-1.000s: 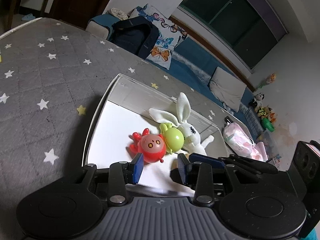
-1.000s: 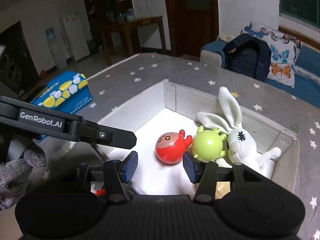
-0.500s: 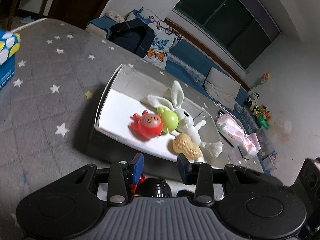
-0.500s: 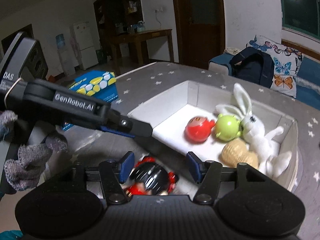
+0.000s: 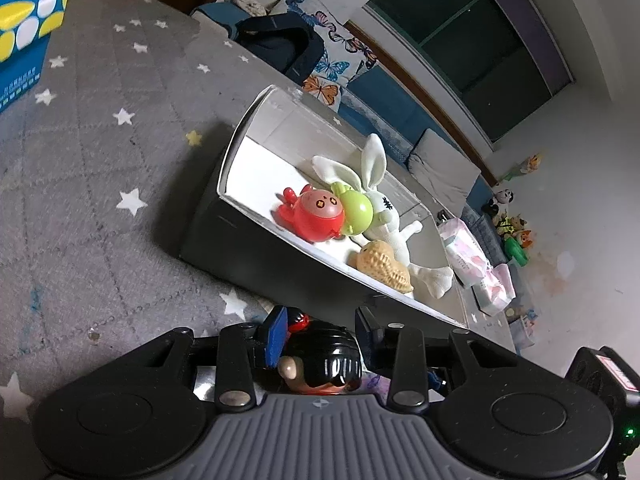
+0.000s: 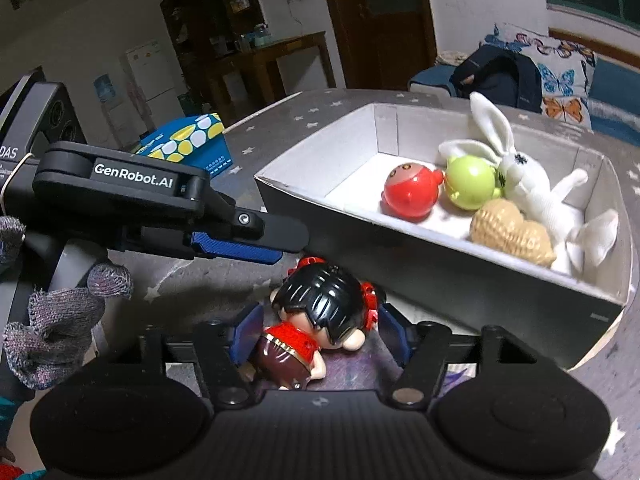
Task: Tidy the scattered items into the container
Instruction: 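Move the left gripper down to the black-haired doll and close on it, then lift the doll with the left gripper and release it inside the box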
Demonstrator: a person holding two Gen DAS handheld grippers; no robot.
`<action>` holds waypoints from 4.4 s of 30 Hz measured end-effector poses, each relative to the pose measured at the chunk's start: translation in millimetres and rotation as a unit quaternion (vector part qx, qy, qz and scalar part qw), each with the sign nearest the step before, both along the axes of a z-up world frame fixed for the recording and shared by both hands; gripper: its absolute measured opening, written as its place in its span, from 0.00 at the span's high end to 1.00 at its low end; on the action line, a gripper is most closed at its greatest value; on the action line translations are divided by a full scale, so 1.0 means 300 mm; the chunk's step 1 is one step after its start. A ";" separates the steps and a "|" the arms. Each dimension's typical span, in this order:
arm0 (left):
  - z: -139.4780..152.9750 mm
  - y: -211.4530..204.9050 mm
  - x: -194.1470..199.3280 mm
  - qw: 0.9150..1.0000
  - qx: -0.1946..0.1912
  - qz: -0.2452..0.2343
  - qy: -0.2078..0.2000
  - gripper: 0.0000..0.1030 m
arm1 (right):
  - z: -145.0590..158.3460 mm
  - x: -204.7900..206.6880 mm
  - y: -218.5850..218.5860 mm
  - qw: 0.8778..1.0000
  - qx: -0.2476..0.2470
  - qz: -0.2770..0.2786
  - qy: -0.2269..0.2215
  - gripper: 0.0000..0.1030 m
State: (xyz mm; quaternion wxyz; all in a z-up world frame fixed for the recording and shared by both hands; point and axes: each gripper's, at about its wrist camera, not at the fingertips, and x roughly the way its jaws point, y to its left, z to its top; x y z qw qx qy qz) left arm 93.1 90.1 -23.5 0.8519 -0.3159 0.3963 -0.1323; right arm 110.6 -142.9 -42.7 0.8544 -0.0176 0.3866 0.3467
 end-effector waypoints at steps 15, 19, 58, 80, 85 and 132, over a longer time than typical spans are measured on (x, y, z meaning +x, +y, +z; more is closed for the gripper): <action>-0.073 0.024 0.024 0.999 -0.034 0.002 0.018 0.62 | -0.041 0.030 0.037 0.999 0.000 -0.025 0.036 0.34; -0.081 0.025 0.029 0.999 -0.034 0.002 0.020 0.62 | -0.050 0.046 0.033 0.998 0.004 -0.034 0.050 0.34; 0.023 -0.074 -0.049 0.999 -0.037 -0.033 -0.017 0.69 | 0.008 -0.042 -0.029 0.999 0.025 -0.032 0.016 0.40; 0.259 -0.156 0.191 0.991 -0.037 -0.048 -0.123 0.69 | 0.258 0.174 -0.080 0.994 0.012 -0.044 -0.102 0.40; 0.193 -0.158 0.290 0.993 -0.040 -0.047 -0.104 0.69 | 0.214 0.266 -0.053 0.995 -0.019 -0.036 -0.095 0.40; 0.015 -0.093 0.359 0.997 -0.038 -0.026 -0.056 0.68 | 0.041 0.387 0.028 0.995 -0.083 -0.023 -0.043 0.40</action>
